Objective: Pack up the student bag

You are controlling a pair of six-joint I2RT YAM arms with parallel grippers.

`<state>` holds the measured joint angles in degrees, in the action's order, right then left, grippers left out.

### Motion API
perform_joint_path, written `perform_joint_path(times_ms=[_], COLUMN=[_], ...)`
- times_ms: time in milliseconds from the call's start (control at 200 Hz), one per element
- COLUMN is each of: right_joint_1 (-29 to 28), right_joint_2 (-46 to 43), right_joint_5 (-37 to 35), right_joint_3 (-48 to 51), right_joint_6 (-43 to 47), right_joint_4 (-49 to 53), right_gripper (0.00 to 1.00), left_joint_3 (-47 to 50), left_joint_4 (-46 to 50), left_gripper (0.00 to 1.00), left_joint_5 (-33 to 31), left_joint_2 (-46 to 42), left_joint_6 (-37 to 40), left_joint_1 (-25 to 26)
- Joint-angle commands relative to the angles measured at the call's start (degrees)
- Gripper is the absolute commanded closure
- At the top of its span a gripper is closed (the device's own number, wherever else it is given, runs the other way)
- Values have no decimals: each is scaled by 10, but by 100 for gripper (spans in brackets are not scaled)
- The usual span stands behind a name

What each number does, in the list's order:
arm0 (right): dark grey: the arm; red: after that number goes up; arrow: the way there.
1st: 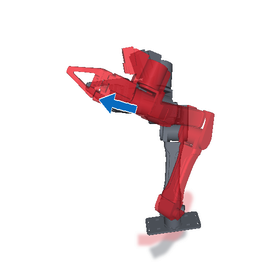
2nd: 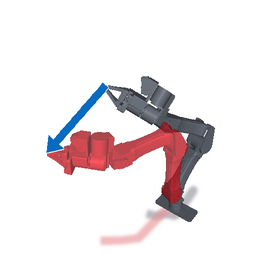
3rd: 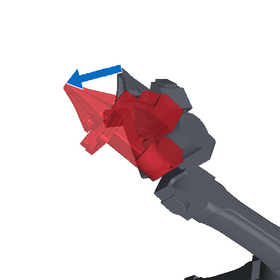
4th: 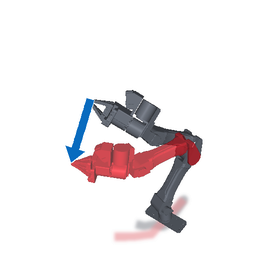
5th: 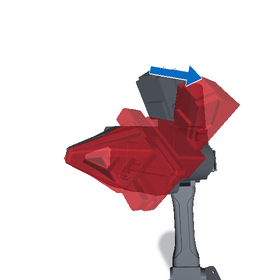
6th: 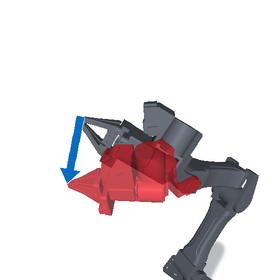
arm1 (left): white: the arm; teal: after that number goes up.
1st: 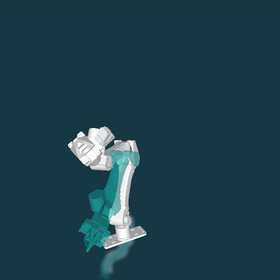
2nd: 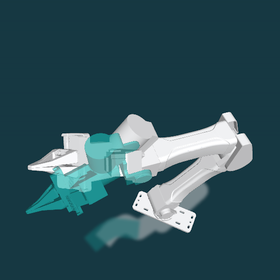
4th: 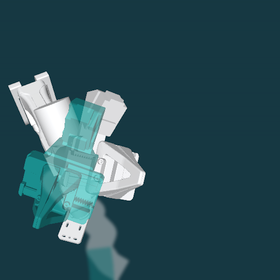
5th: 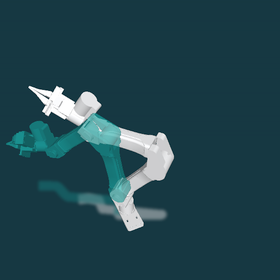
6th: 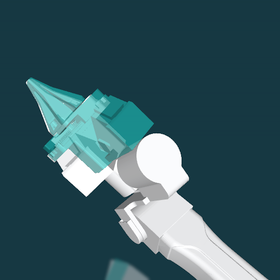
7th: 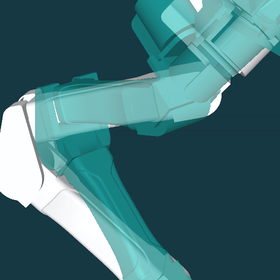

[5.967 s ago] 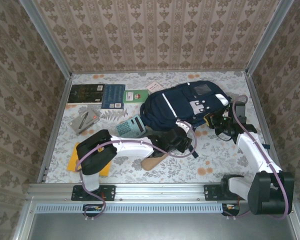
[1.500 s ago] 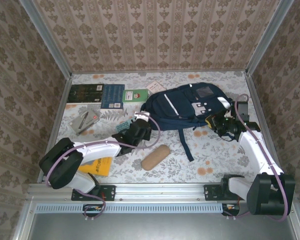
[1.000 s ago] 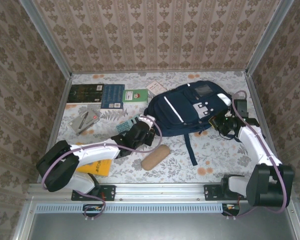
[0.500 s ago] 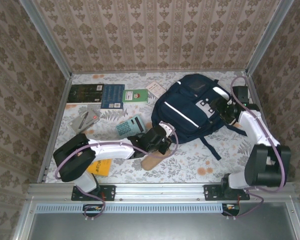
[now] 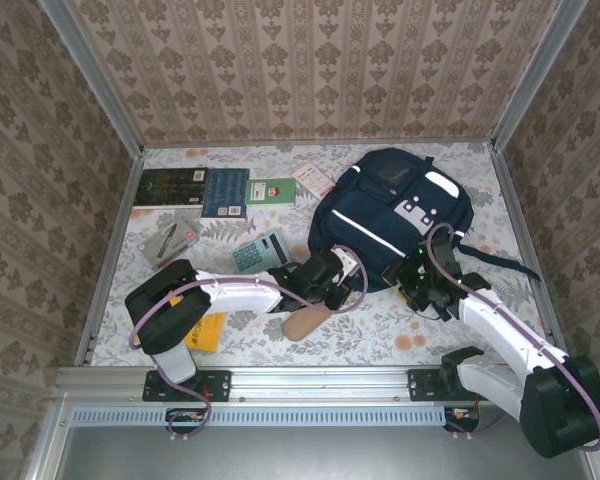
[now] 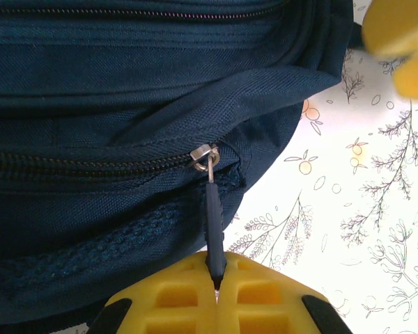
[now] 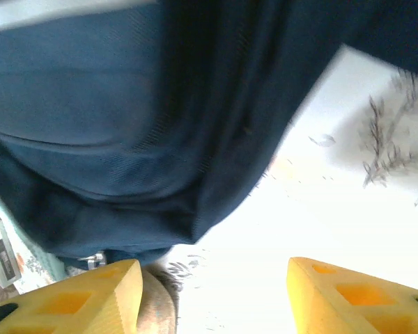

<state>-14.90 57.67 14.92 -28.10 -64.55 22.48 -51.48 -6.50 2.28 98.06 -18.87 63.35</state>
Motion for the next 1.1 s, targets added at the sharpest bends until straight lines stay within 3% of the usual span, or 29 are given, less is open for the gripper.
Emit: perform_joint_path(times_ms=[0,315,350,475,645,805,1095], right_joint_1=[-19,-20,-20,-20,5,54,108], right_joint_2=[20,103,108,104,70,34,7], right_joint_5=[2,2,0,-17,-46,-23,2], right_joint_3=[-6,-34,-39,-58,-72,-60,-72], right_joint_6=[-83,-93,-90,-71,-29,7,52], right_joint_4=[-74,-123,-118,-75,10,34,73], right_gripper=[43,48,55,100,100,100,100], left_joint_3=[-26,-47,-50,-67,-89,-111,-161], left_joint_4=[25,52,57,91,151,209,235], left_gripper=[100,100,100,100,100,100,100], left_joint_5=[30,15,11,-23,-93,-128,-115], left_joint_2=[14,22,22,25,27,31,63], left_joint_6=[-6,1,3,5,4,2,53], left_joint_1=[5,15,16,17,1,-42,-156])
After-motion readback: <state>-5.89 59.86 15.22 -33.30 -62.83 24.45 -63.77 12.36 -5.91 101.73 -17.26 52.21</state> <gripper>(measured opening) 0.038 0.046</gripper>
